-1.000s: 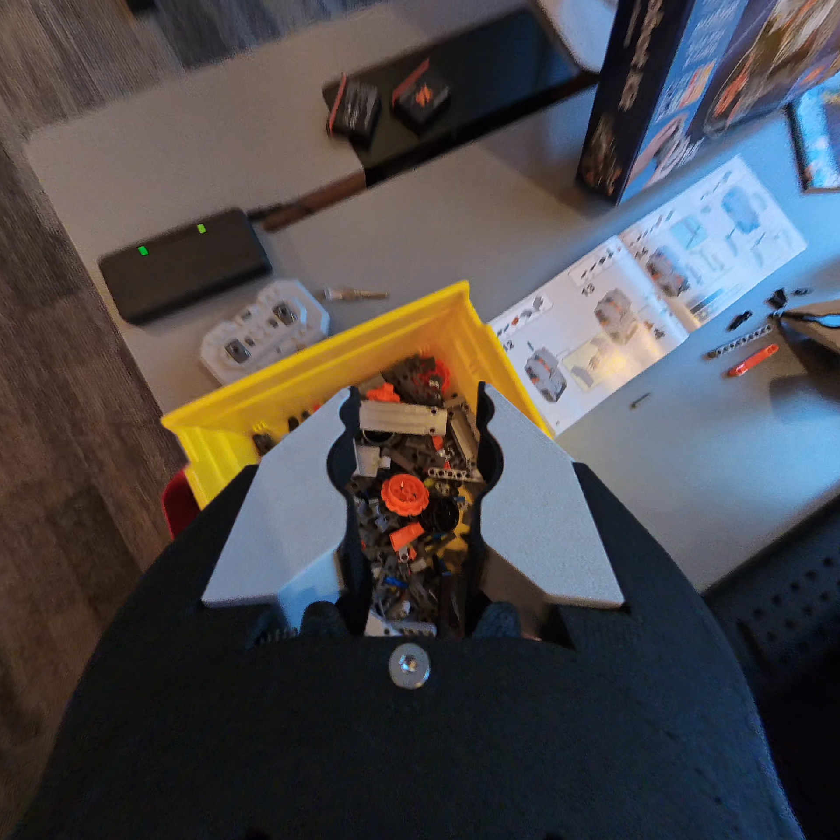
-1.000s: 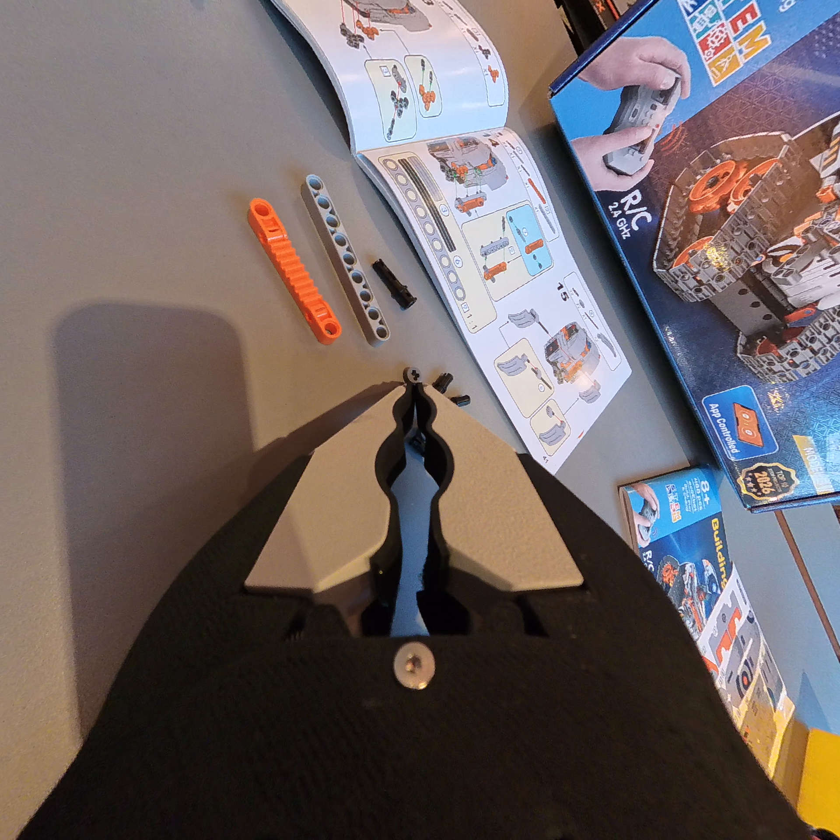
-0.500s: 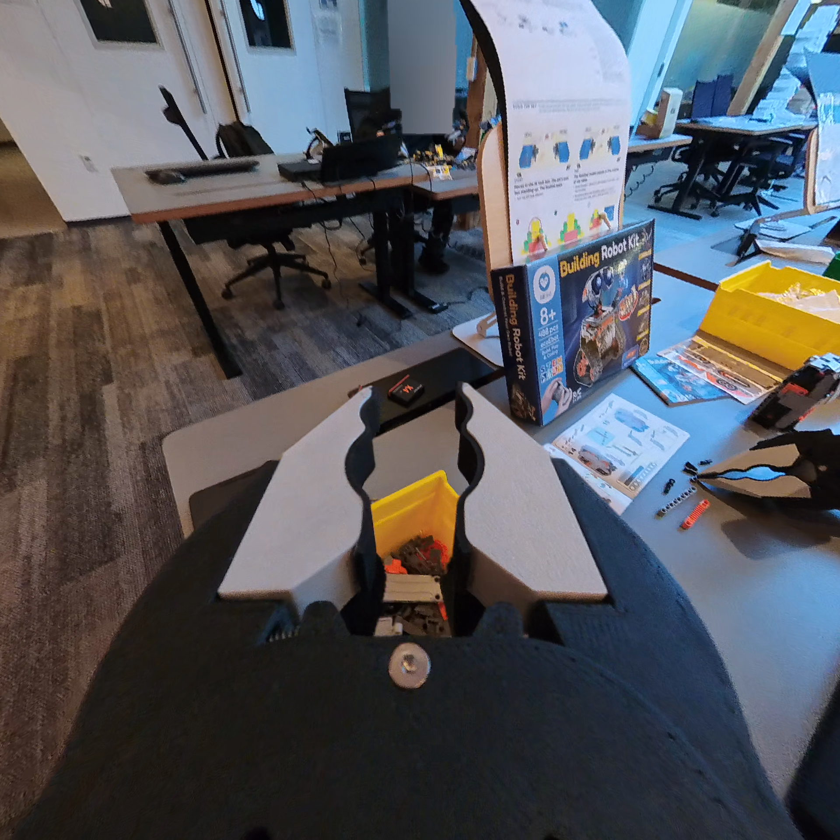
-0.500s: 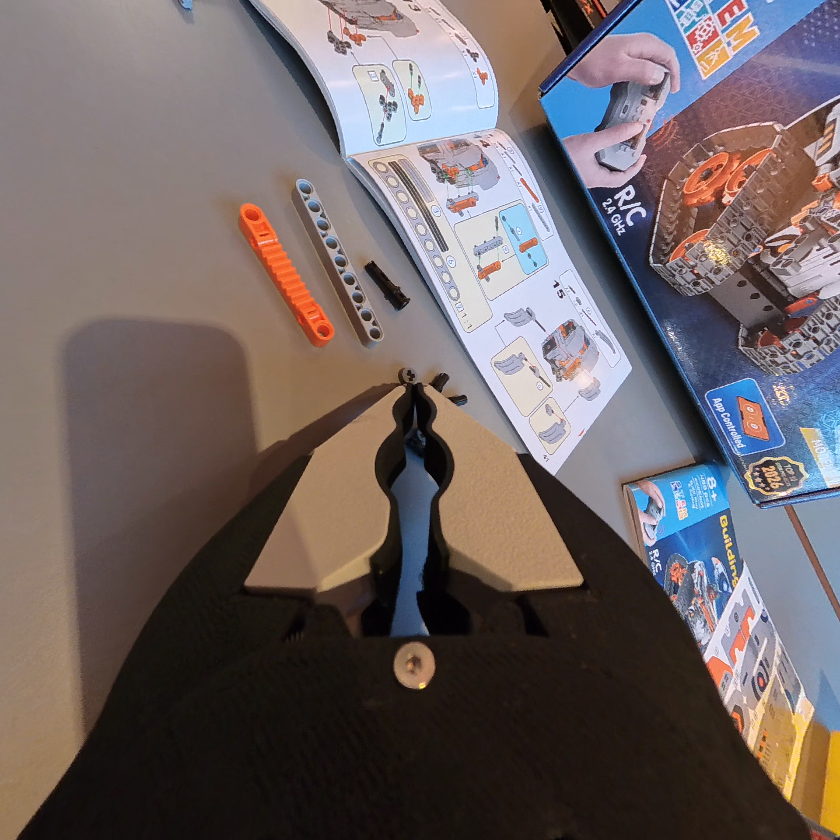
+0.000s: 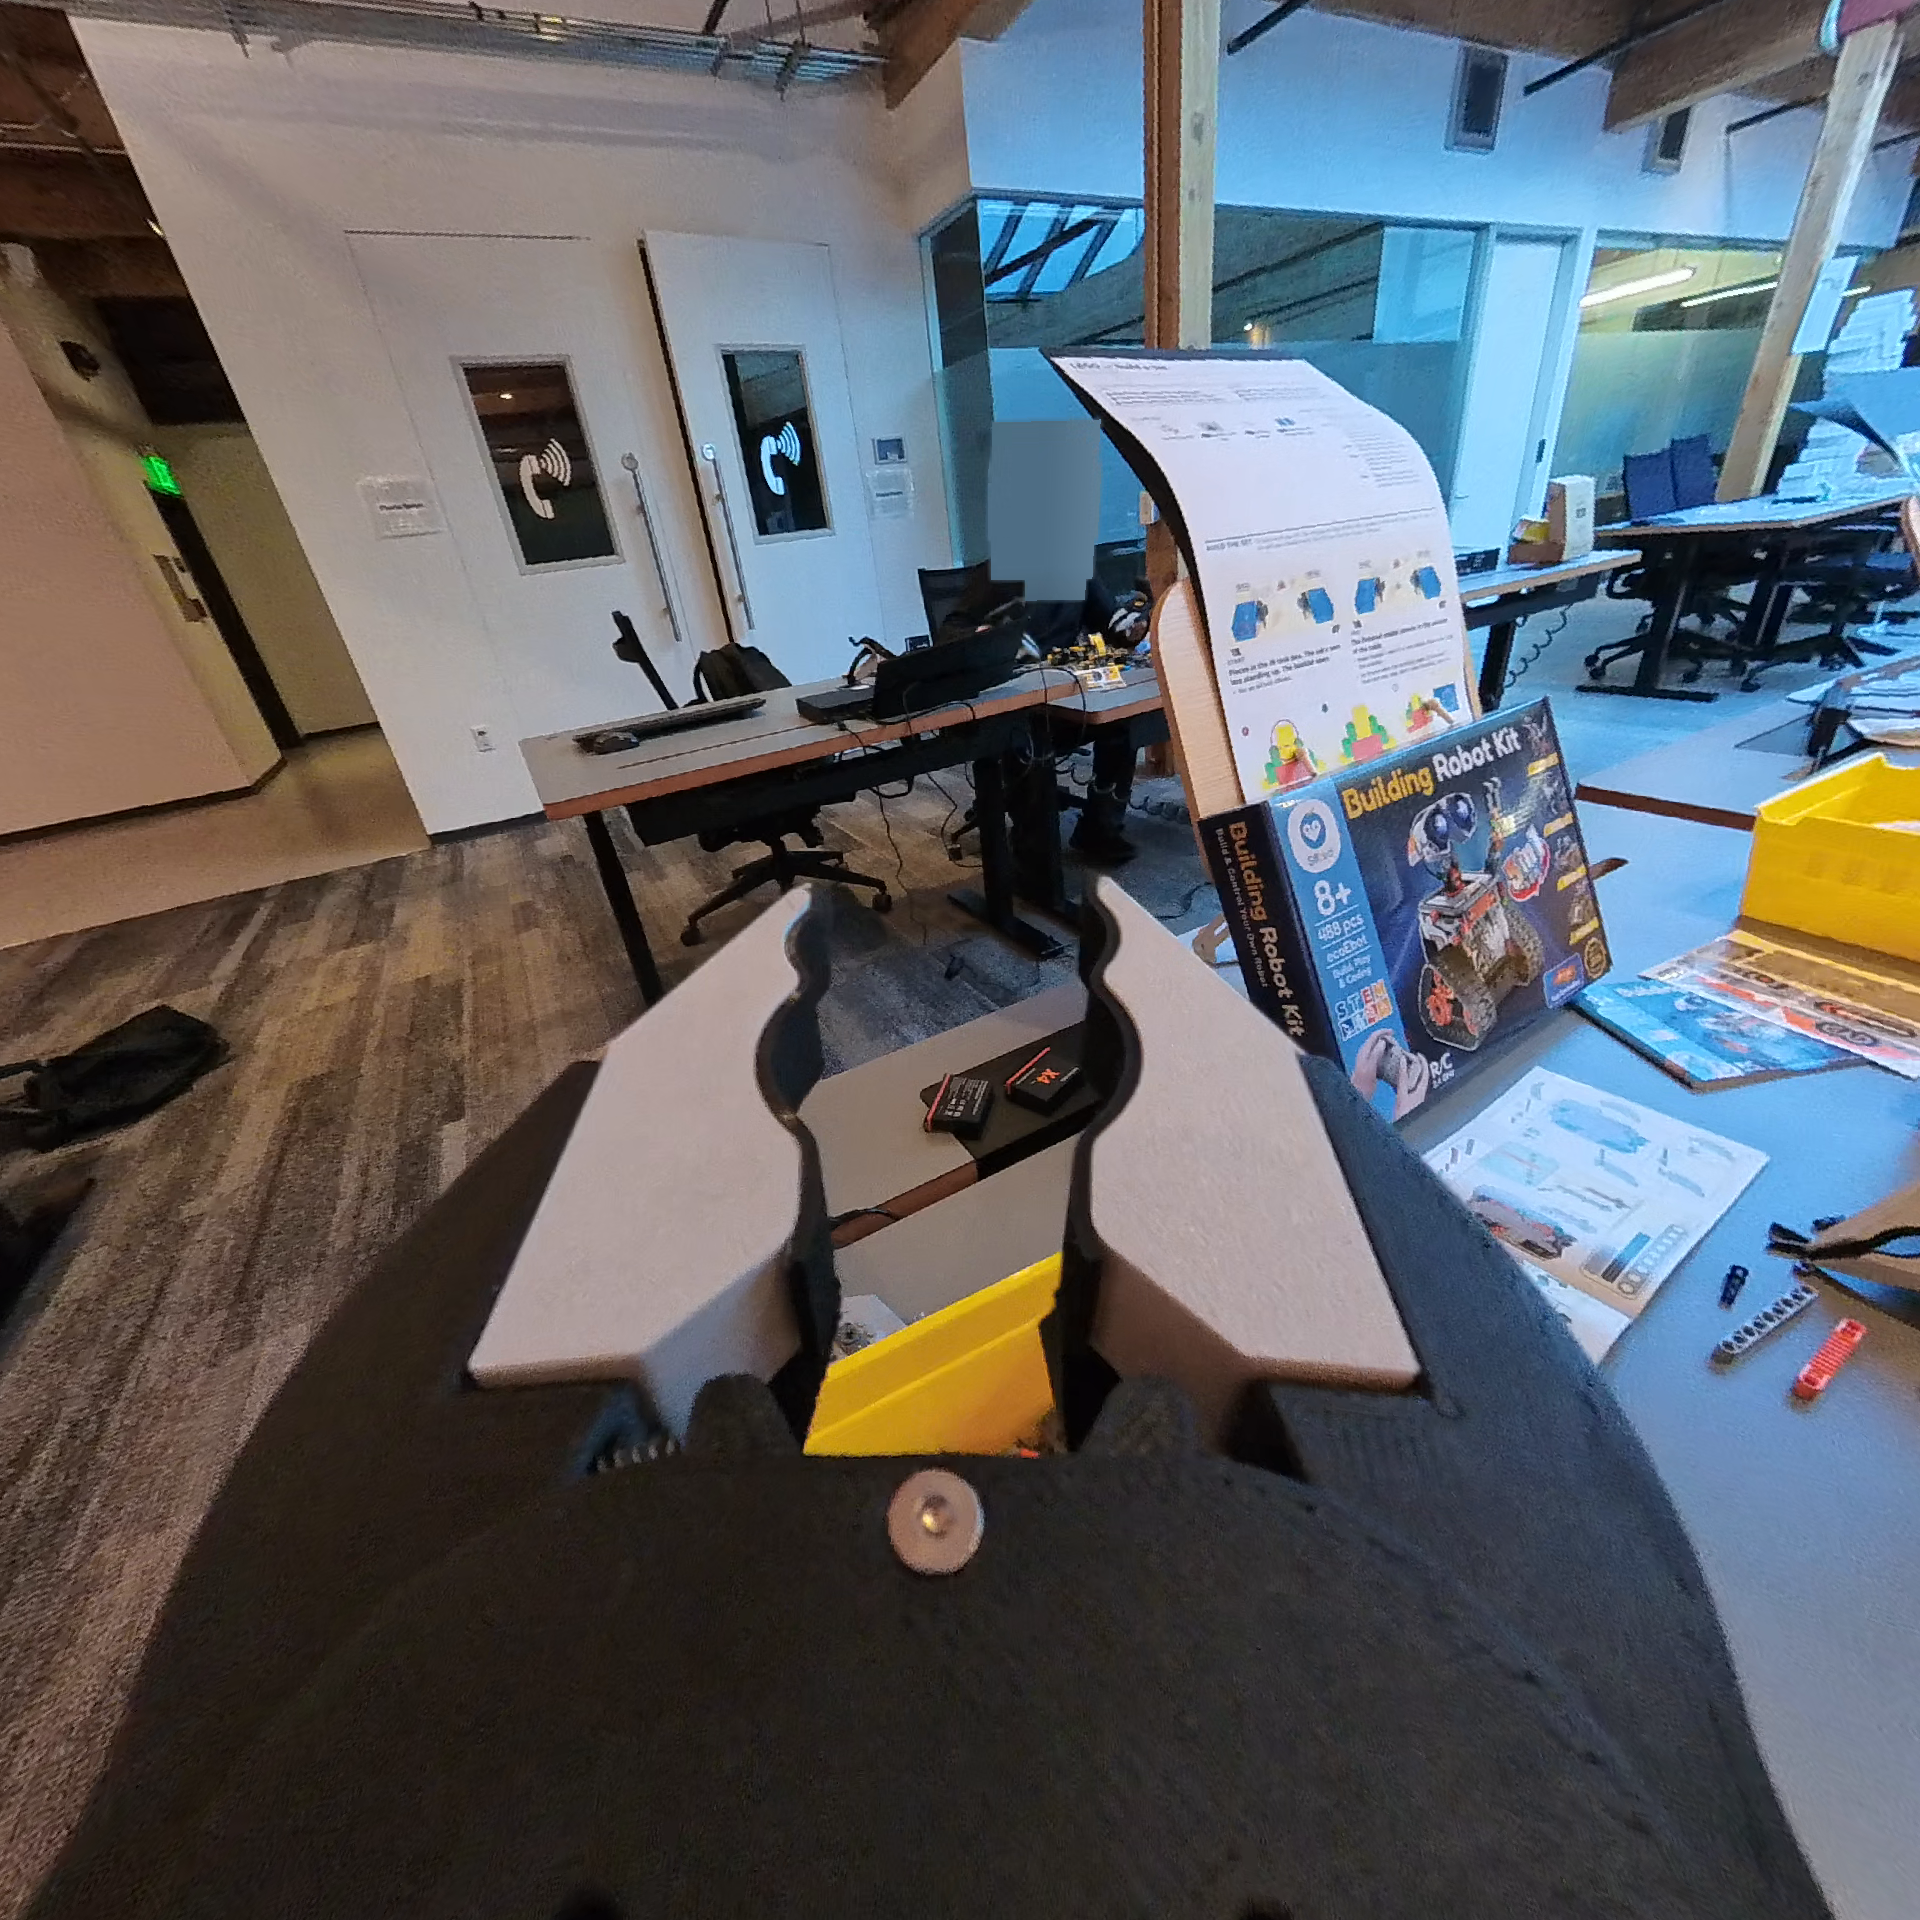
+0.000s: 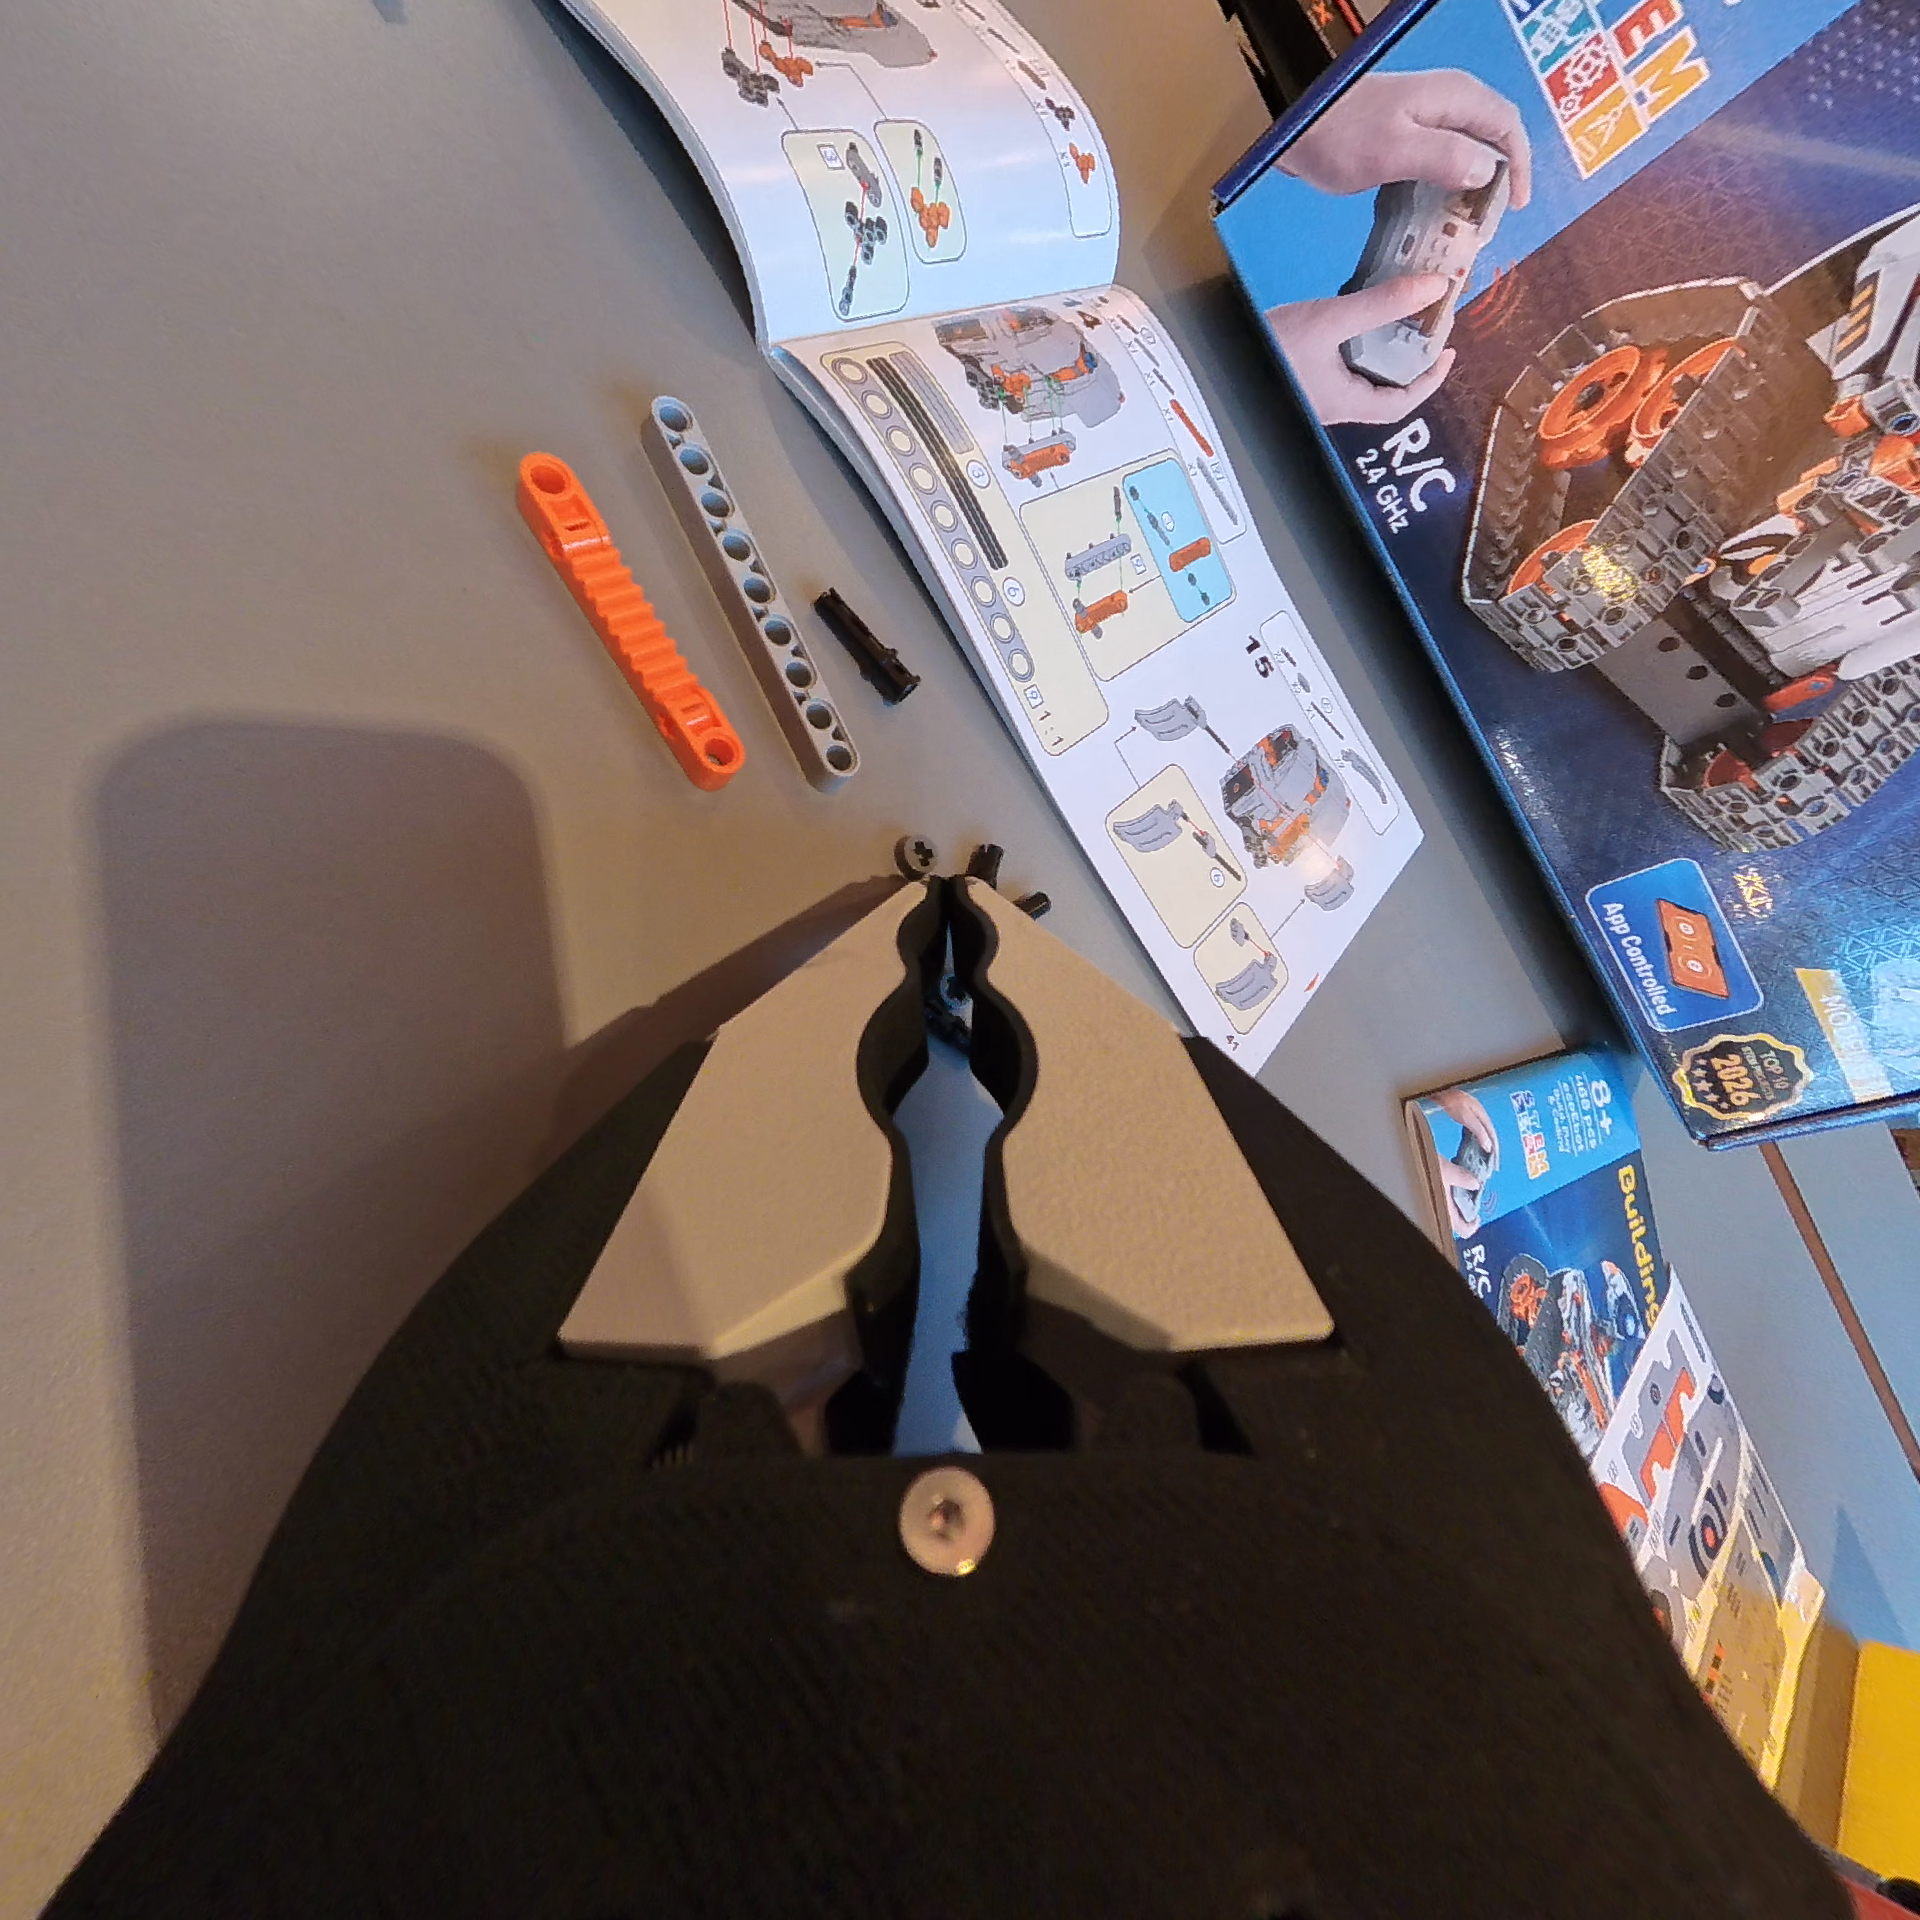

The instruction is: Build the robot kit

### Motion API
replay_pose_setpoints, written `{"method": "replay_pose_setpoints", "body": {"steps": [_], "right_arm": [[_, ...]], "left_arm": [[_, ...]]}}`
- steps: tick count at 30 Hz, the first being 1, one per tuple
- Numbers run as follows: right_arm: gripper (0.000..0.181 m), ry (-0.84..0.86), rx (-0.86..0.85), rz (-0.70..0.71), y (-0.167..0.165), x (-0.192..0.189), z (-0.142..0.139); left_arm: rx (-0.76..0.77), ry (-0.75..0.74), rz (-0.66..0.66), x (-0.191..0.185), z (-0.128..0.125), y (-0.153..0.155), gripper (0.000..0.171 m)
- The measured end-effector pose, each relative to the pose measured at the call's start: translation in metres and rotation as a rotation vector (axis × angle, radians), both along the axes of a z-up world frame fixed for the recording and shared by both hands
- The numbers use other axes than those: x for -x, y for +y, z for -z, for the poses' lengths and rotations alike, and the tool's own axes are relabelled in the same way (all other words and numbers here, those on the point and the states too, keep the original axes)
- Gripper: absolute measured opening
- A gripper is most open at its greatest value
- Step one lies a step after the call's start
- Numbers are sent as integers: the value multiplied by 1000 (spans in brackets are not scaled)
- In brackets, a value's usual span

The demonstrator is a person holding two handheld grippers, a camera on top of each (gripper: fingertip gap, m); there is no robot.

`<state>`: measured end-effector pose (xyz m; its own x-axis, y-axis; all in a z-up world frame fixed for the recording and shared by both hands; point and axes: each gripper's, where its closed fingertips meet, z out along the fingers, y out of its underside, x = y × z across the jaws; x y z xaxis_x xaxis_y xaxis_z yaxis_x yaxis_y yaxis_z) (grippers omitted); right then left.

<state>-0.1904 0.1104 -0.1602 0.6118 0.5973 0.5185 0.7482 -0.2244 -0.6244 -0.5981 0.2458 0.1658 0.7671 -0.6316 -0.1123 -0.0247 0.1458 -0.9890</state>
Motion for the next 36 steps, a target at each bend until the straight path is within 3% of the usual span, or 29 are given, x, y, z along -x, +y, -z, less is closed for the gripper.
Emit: {"method": "replay_pose_setpoints", "body": {"steps": [3,6,9,17,19,21,24,29,32,36], "right_arm": [[0,2,0,2,0,0,0],[0,2,-1,4,0,-1,0],[0,3,-2,5,1,-1,0],[0,-1,-3,7,1,-1,0],[0,-3,-4,7,1,-2,0],[0,-3,-3,7,1,-2,0],[0,-4,-3,8,0,-2,0],[0,-5,-2,9,0,-2,0],[0,-5,-1,9,0,-3,0],[0,-6,-1,9,0,-3,0]], "left_arm": [[24,12,33,-5,5,0,30],[-10,21,80,-9,5,-3,0],[-80,23,90,-7,0,-4,0],[-300,93,-74,6,-9,-6,1],[-287,140,-79,2,-4,-5,17],[-289,141,-102,1,-4,-3,22],[-295,132,-180,10,-7,1,0],[-304,217,-257,16,-5,5,0],[-323,351,-302,16,5,9,0],[-311,447,-268,7,20,11,0]]}}
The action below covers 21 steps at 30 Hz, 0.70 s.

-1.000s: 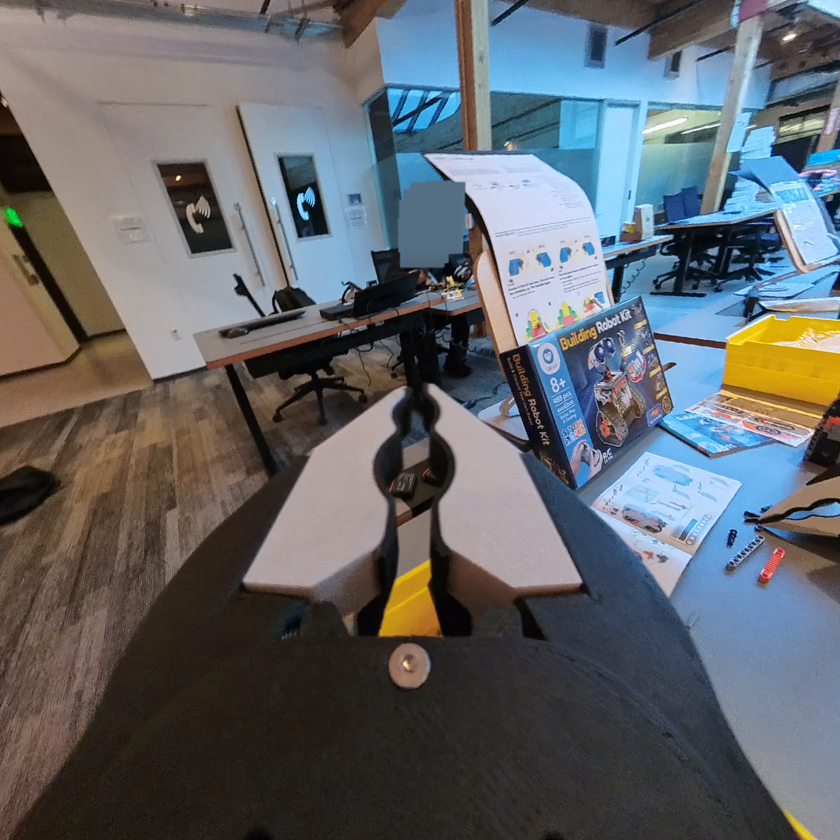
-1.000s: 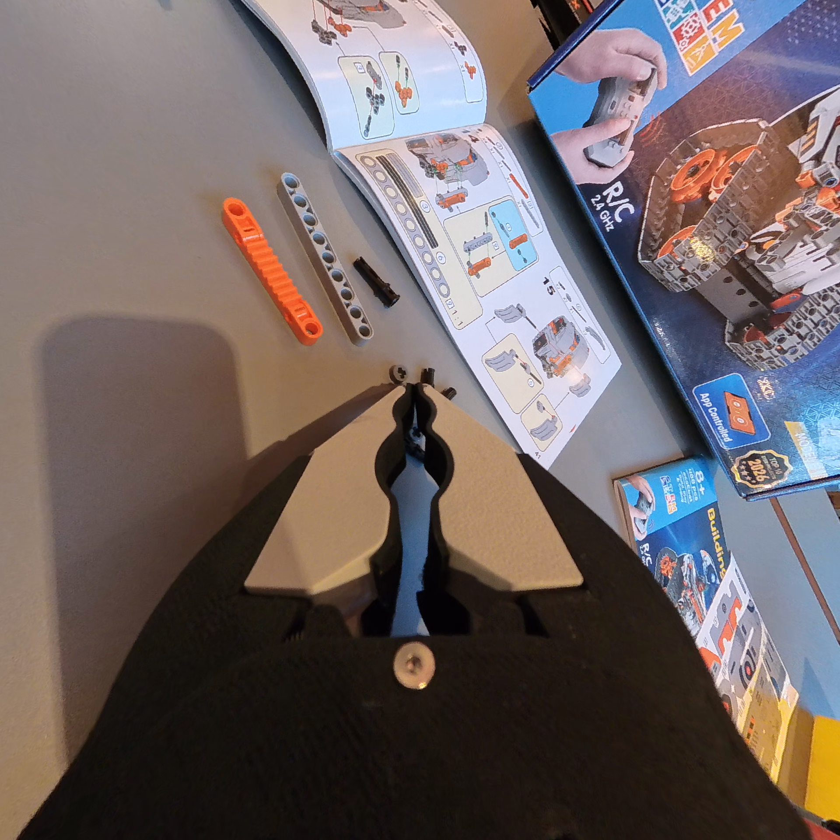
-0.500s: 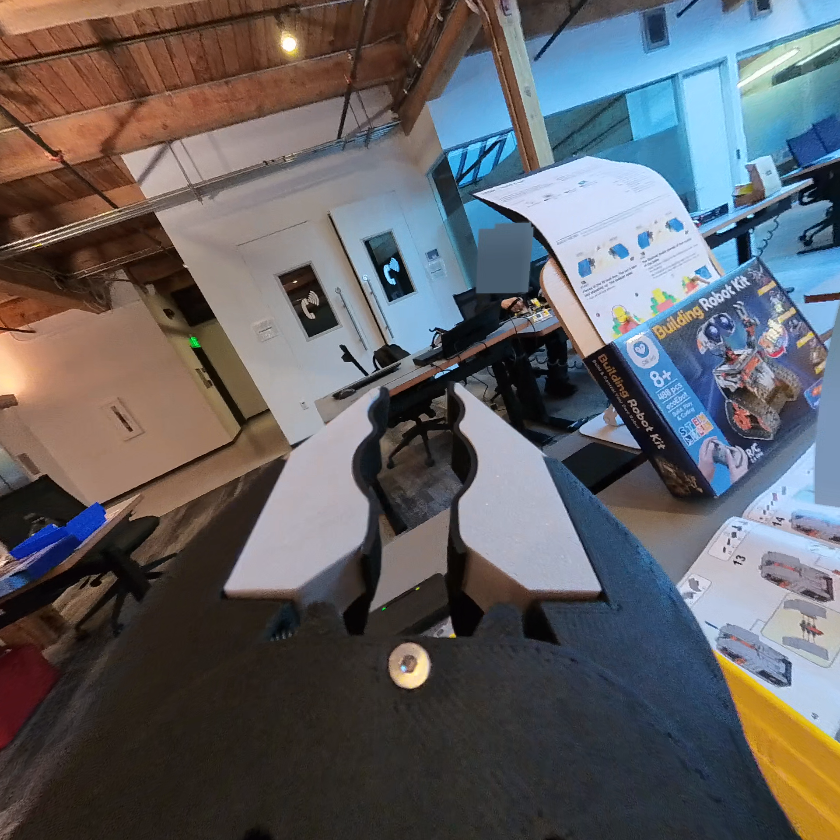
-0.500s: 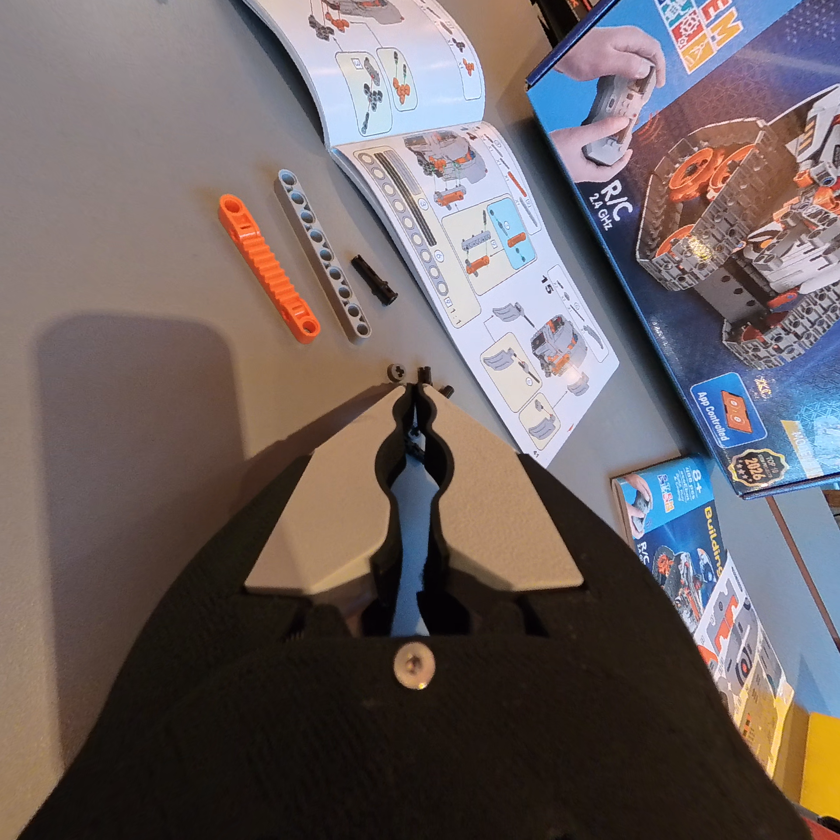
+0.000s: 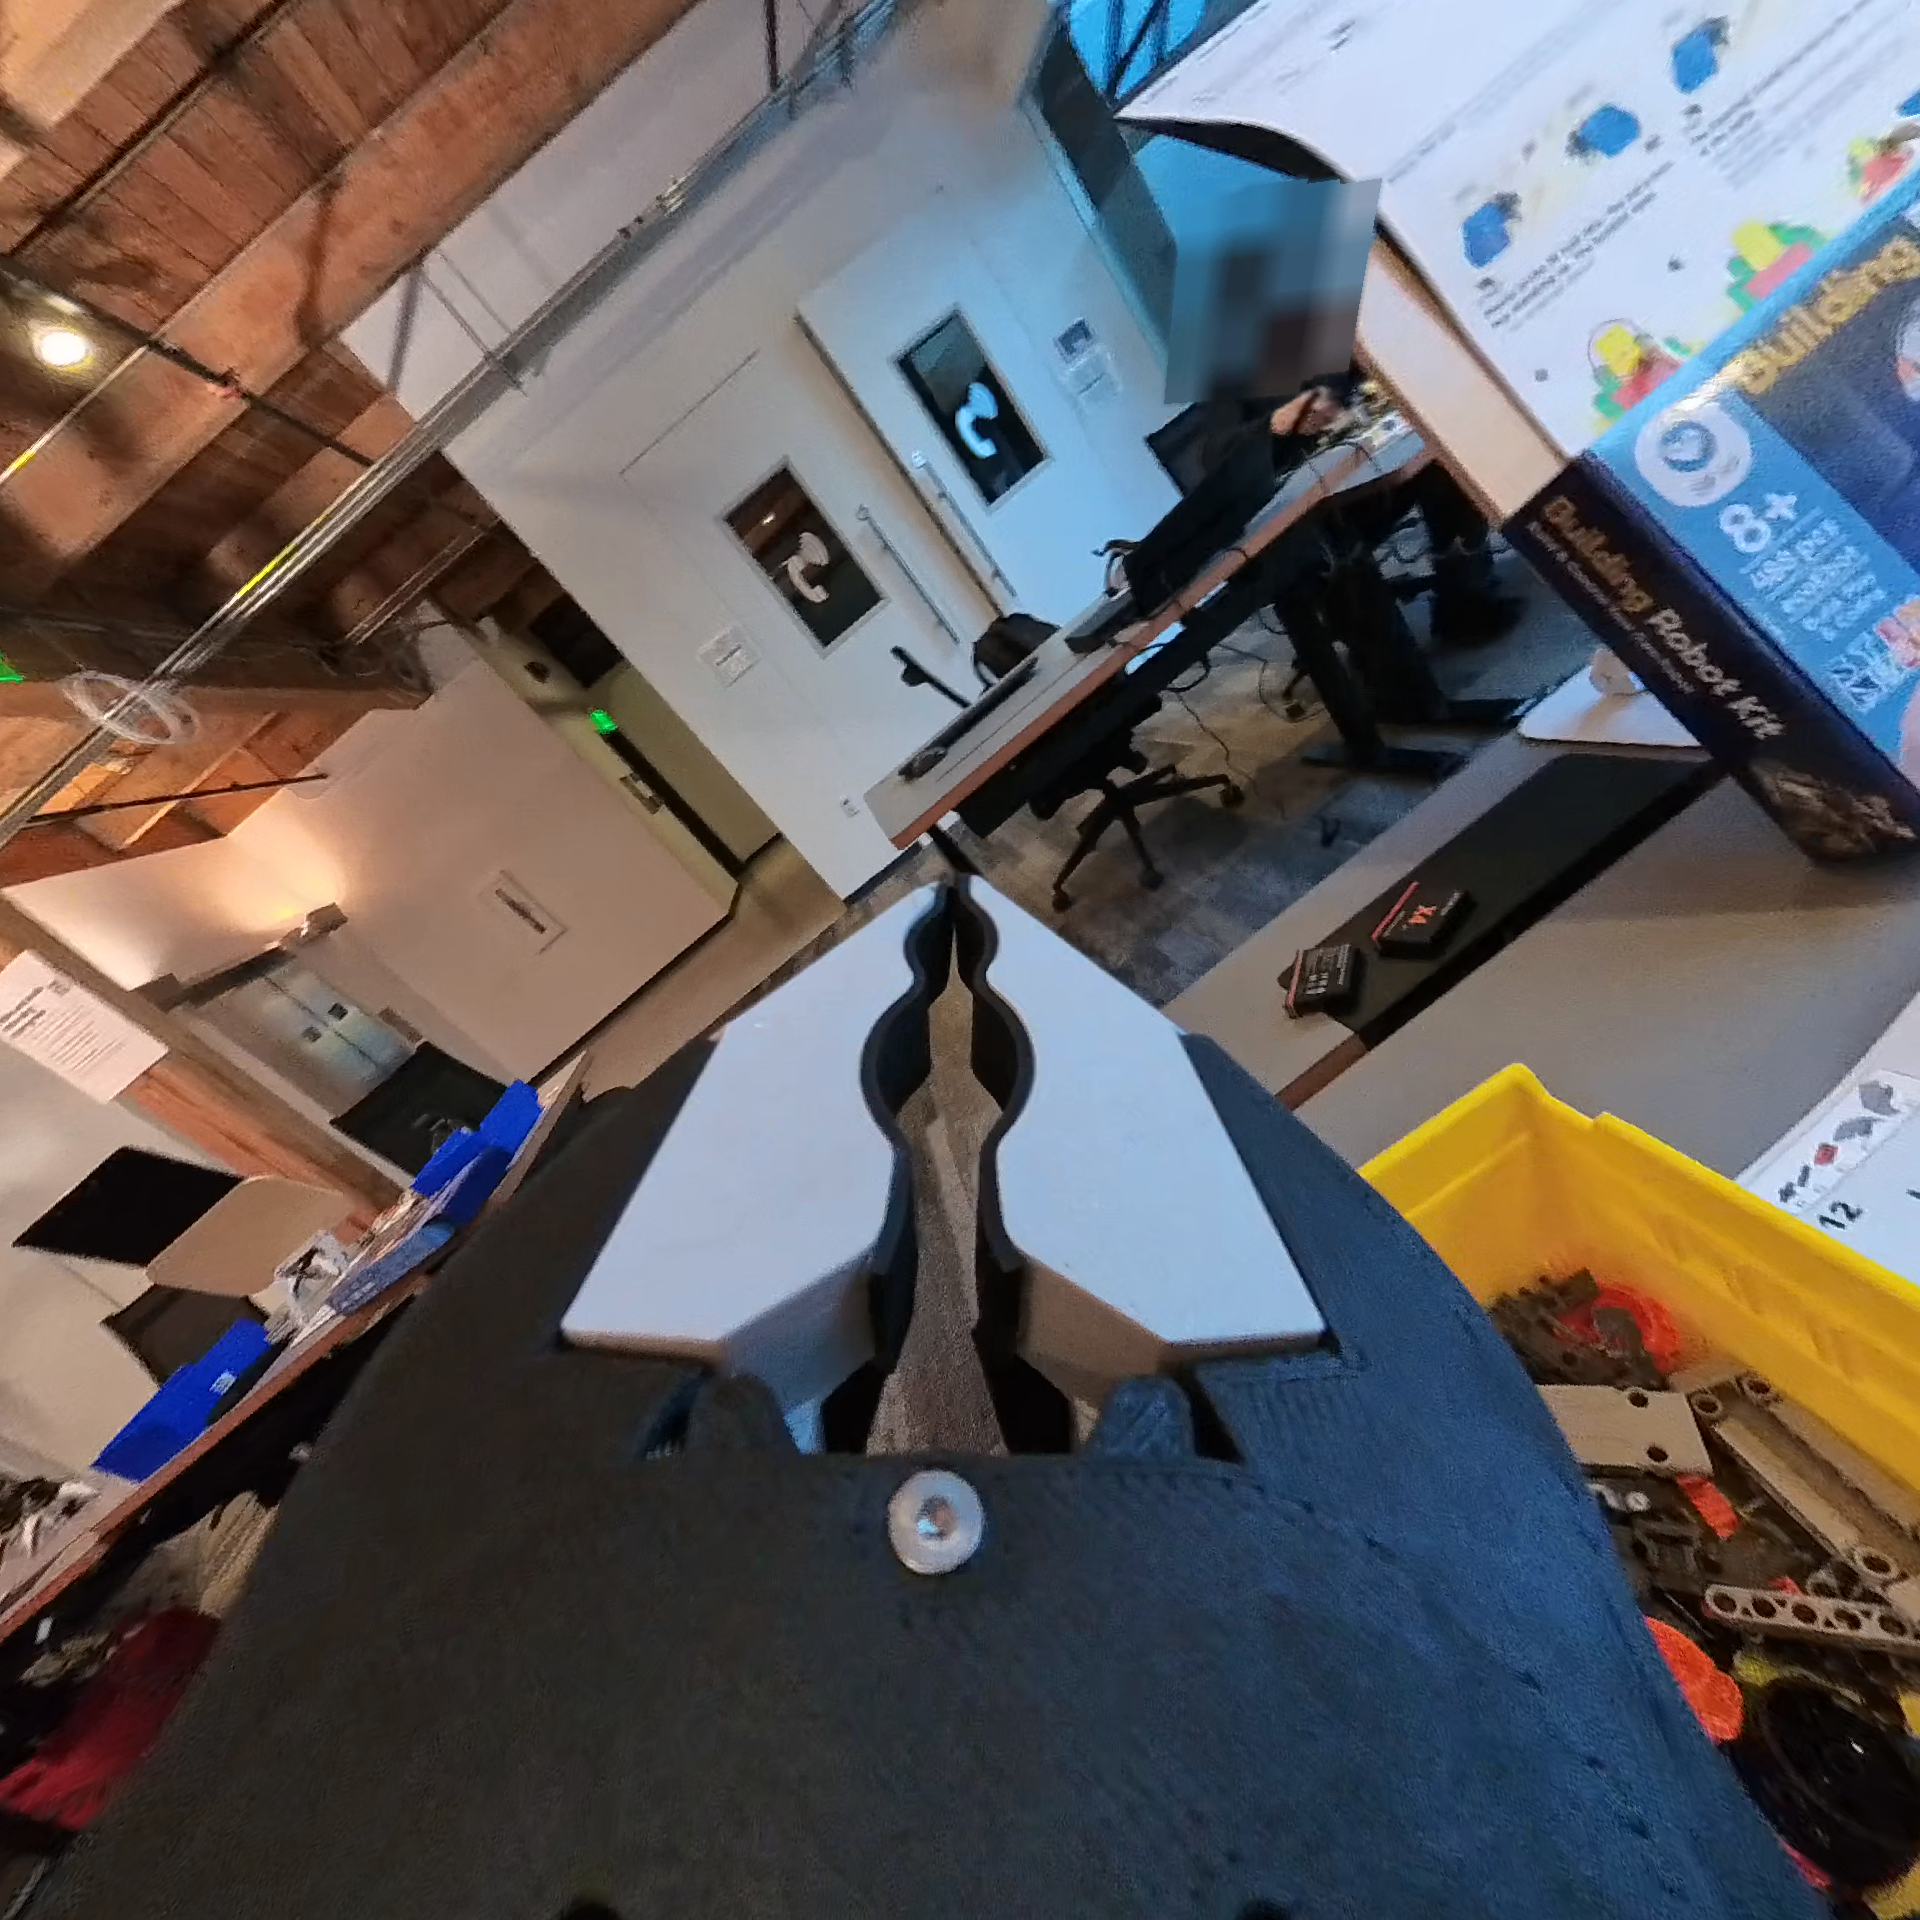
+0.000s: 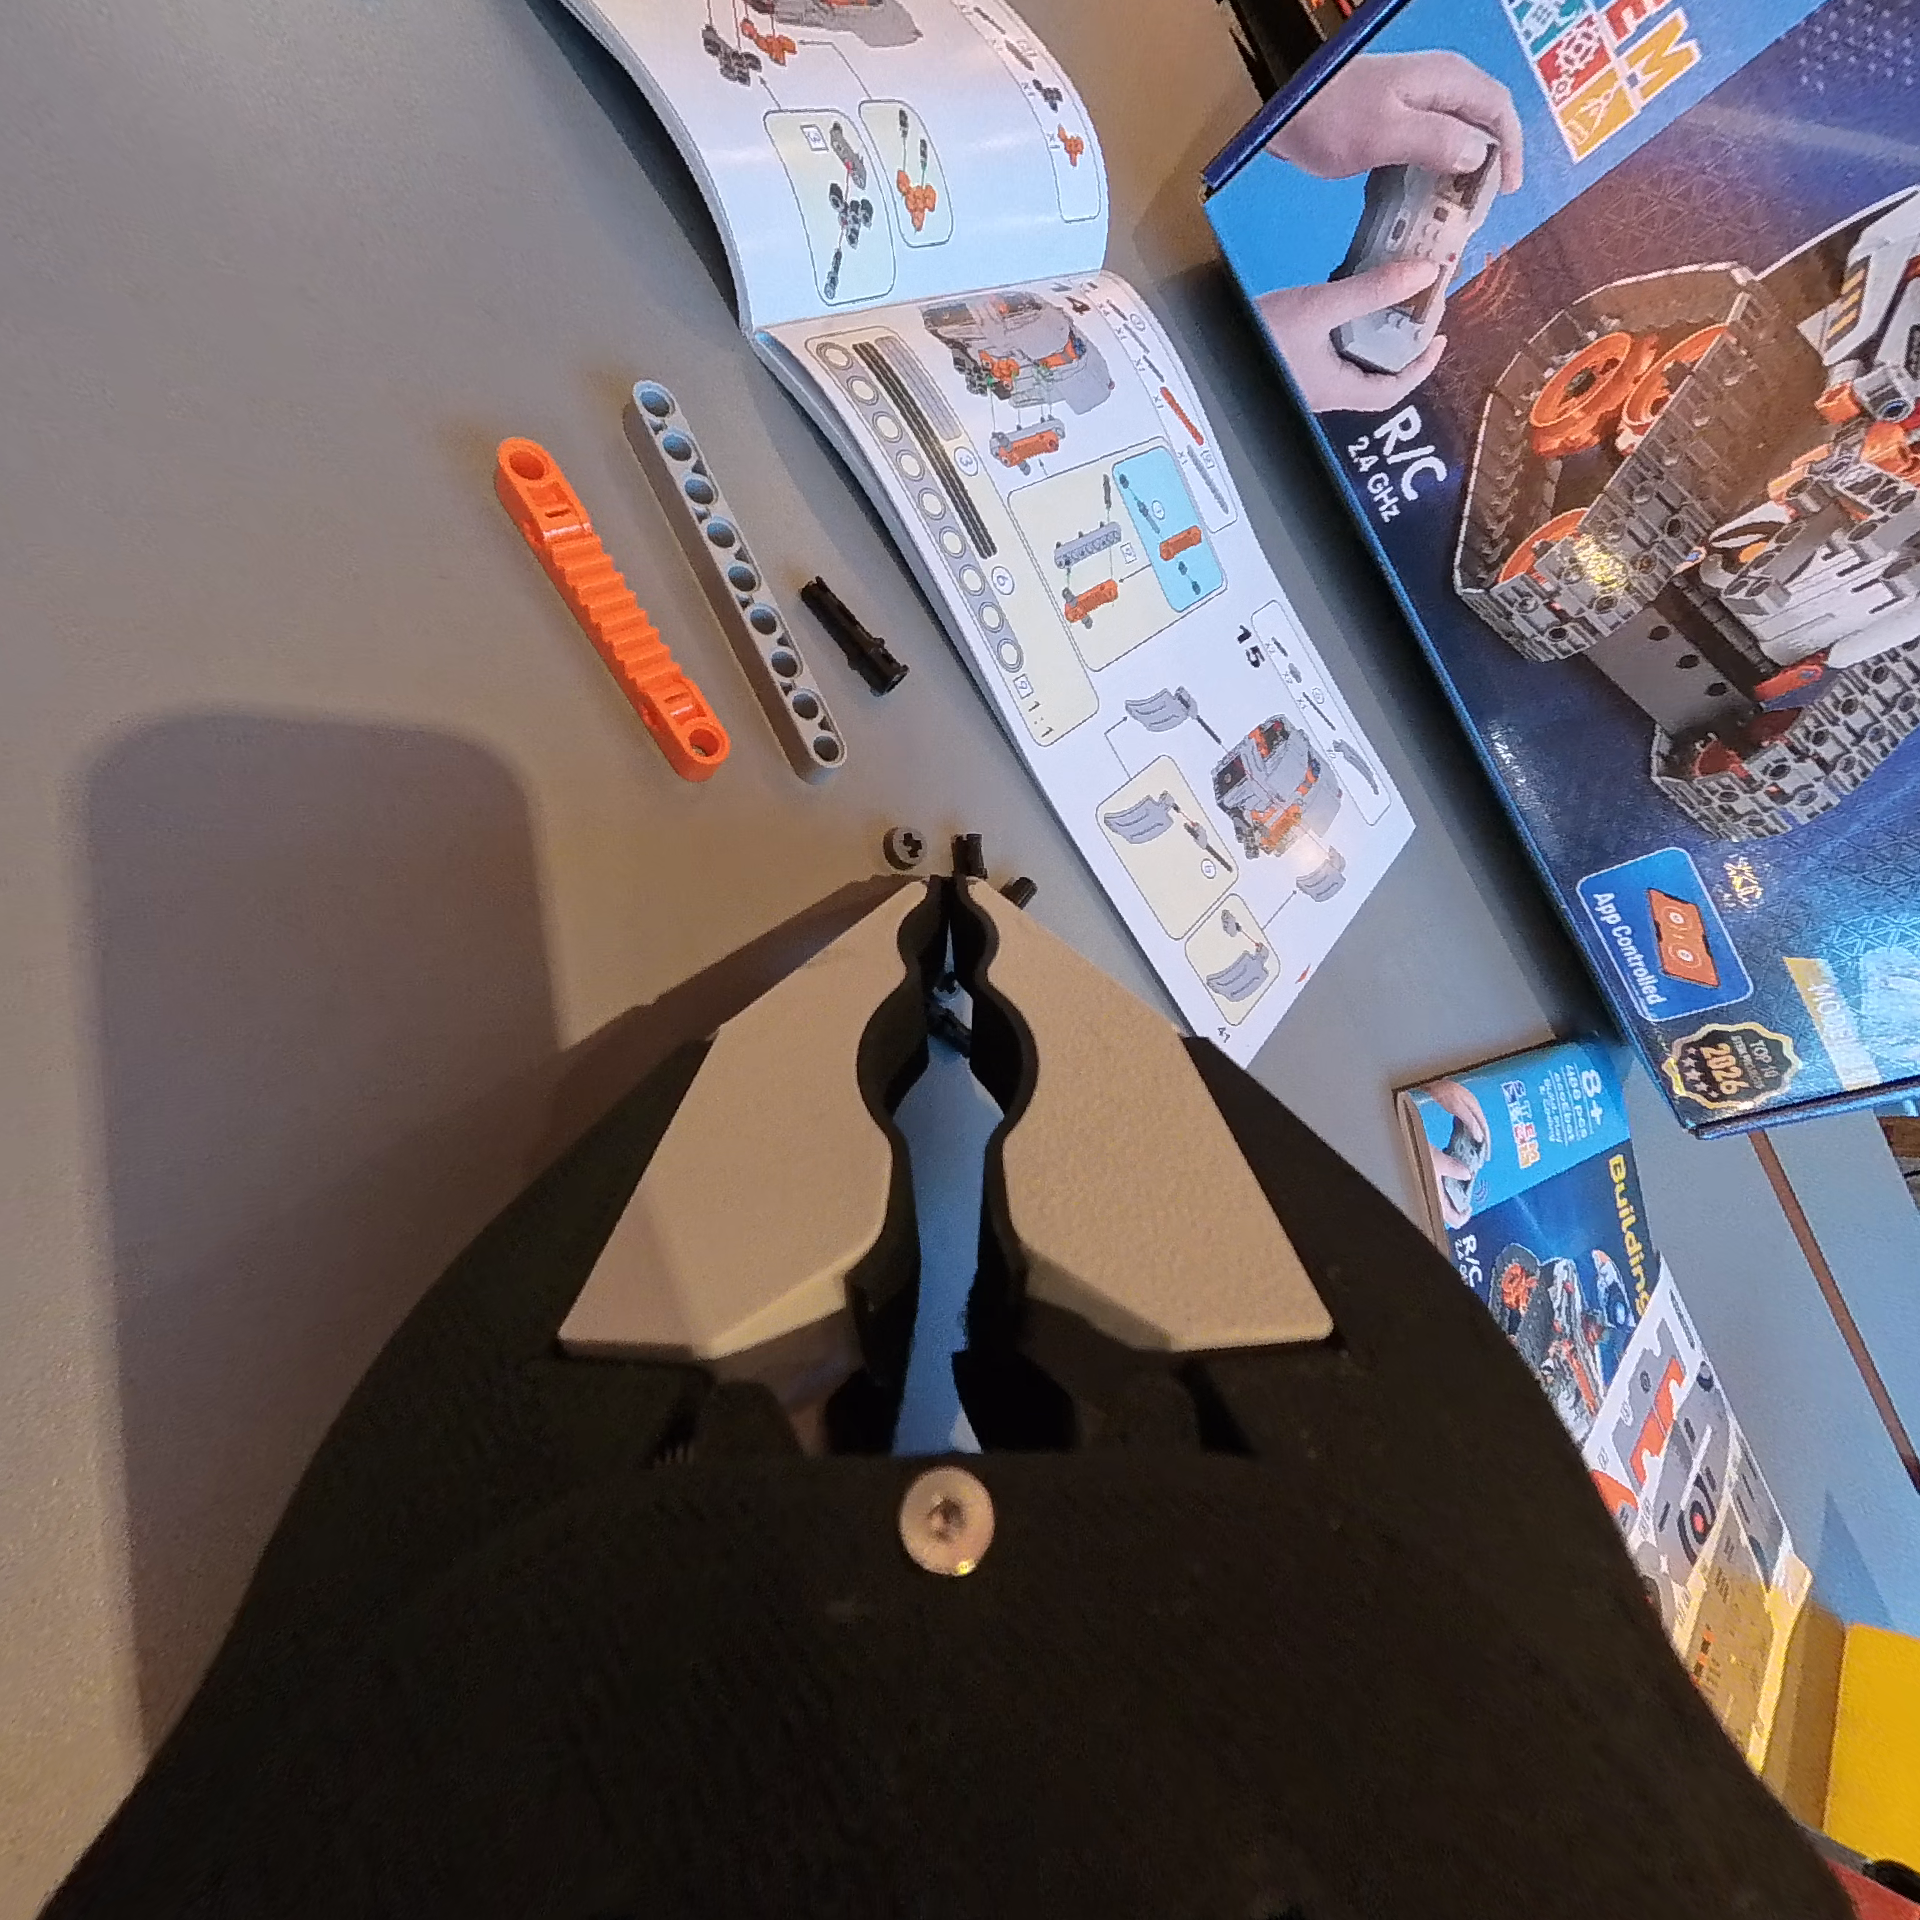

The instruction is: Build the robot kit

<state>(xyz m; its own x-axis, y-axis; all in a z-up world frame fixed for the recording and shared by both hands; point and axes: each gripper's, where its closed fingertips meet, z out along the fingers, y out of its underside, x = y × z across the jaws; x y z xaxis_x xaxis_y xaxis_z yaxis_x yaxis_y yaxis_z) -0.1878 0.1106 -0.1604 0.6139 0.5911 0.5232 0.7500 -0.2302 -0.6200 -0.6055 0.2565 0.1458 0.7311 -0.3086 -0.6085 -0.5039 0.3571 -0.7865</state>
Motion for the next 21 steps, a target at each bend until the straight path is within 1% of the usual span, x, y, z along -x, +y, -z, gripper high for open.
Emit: {"method": "replay_pose_setpoints", "body": {"steps": [3,5,6,8,10,11,13,15,16,17,18,21], "right_arm": [[0,0,1,0,0,0,0],[0,2,3,-1,0,-1,0],[0,5,5,-1,0,-1,0],[0,7,5,-1,0,-1,0],[0,3,3,-5,0,-1,0],[0,1,2,-5,0,0,0],[0,0,3,-6,-1,0,0],[0,2,5,-7,-1,0,0],[0,1,5,-7,-1,0,0],[0,0,5,-7,-1,0,0],[0,-2,5,-6,-1,0,0],[0,-15,1,-6,-1,0,0]], "left_arm": [[35,6,26,-2,5,-2,0],[69,-26,67,-3,5,-10,0],[104,-46,87,-3,7,-14,0],[203,-28,113,-4,22,-26,0],[291,52,107,-1,46,-37,0],[346,88,104,0,60,-43,3],[524,160,159,-4,98,-62,21],[708,292,194,-2,141,-81,49],[776,383,223,0,161,-92,50],[806,471,230,4,176,-98,50],[829,547,247,6,188,-103,52],[932,701,369,-1,216,-120,56]]}}
